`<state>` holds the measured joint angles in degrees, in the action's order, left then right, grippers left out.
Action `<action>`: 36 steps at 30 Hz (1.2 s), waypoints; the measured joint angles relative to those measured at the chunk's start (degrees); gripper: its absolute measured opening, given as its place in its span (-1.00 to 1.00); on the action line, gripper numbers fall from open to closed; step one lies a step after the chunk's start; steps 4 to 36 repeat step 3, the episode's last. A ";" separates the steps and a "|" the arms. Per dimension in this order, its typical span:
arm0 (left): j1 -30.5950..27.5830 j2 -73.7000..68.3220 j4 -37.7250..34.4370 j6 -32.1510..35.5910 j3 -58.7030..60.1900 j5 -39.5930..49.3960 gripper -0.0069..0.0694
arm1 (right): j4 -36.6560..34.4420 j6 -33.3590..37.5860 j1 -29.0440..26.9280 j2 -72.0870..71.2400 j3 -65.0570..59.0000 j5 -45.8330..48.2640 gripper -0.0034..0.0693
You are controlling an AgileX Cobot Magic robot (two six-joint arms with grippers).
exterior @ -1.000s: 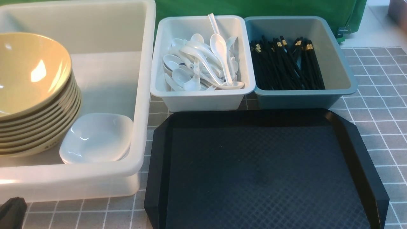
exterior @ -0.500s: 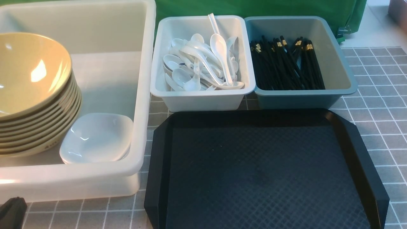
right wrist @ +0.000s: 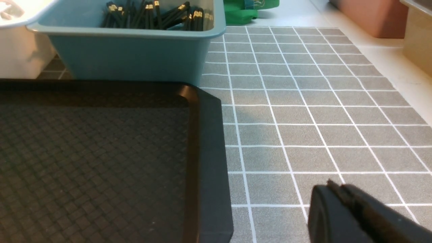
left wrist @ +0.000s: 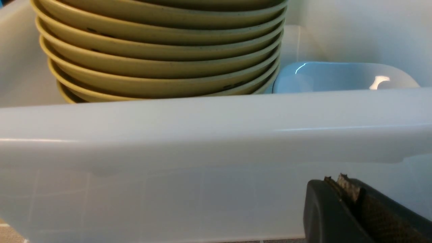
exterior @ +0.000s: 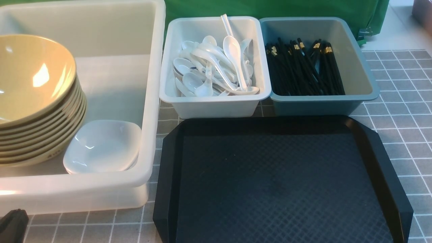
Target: On grey table put chopsticks spoon bowls plates into blue grey white boxes.
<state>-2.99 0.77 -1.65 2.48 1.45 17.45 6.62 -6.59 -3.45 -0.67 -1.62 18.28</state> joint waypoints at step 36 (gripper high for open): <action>0.00 0.00 0.00 0.00 0.00 0.00 -0.85 | 0.00 0.00 0.00 0.00 0.00 0.00 -0.73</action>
